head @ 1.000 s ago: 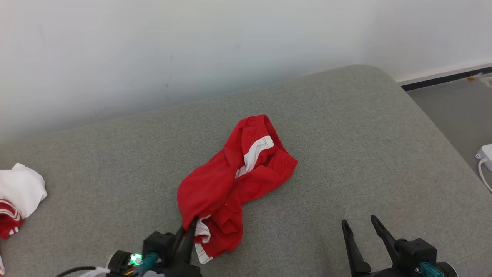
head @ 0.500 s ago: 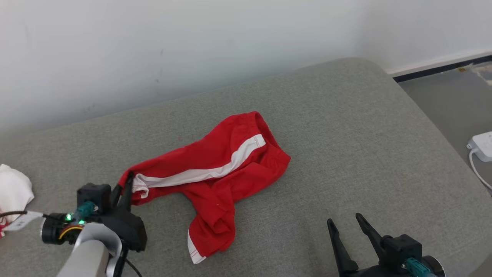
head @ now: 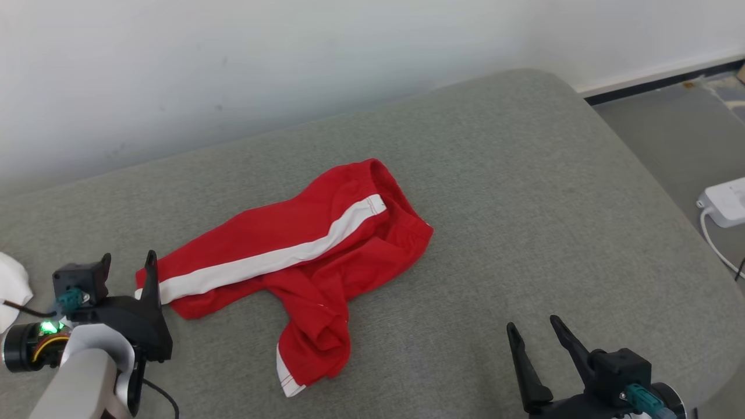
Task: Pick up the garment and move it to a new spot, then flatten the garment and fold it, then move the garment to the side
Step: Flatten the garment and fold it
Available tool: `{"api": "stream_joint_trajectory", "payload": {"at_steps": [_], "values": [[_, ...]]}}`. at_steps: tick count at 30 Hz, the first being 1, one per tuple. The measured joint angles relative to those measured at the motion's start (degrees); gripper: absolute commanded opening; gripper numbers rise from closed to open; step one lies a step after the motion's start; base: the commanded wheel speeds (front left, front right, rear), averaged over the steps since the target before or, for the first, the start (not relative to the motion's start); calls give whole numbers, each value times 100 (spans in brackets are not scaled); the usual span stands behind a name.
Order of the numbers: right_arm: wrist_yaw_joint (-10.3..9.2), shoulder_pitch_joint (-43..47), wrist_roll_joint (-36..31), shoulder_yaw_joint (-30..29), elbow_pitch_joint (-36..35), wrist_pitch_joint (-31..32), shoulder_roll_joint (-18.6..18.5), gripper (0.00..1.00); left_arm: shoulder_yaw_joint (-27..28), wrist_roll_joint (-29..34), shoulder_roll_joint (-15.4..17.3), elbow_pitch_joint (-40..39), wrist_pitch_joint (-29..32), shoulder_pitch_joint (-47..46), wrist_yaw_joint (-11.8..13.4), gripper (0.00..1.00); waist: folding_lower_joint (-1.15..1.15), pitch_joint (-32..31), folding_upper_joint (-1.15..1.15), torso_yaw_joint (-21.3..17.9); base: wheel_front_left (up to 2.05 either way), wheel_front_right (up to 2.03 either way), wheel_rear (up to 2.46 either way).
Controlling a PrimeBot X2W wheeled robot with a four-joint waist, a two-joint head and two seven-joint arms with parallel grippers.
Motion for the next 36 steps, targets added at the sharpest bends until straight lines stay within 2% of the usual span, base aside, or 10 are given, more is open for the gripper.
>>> {"api": "stream_joint_trajectory", "payload": {"at_steps": [10,14,18,21,25,31,36], "values": [[0,26,-56,-415,-82,201,-5,100,-8,-218,-313,-281,-259,727,-101,100,-1,-222,0,543,0,0,0],[0,-291,24,-403,10,902,-201,100,-152,-234,-584,-268,-99,819,-105,100,-1,-313,0,770,0,0,0],[-2,-1042,235,-210,210,1596,-361,100,-244,-259,-748,-237,60,805,-51,100,-1,-348,0,960,0,0,0],[-2,-1694,498,-110,632,2049,-357,100,-301,-248,-800,-133,207,666,11,100,-1,-309,0,1030,0,0,0],[-2,-2614,627,-103,1411,2336,-263,100,-330,-257,-901,10,319,428,112,100,-1,-213,0,1054,0,0,0],[-2,-3731,690,-27,2607,2480,-199,100,-414,-257,-1022,286,586,-132,208,100,0,49,0,1096,0,0,0],[-2,-4420,692,71,3240,2475,-249,100,-318,-311,-1025,448,737,-639,412,100,0,372,0,1149,0,0,0]]}}
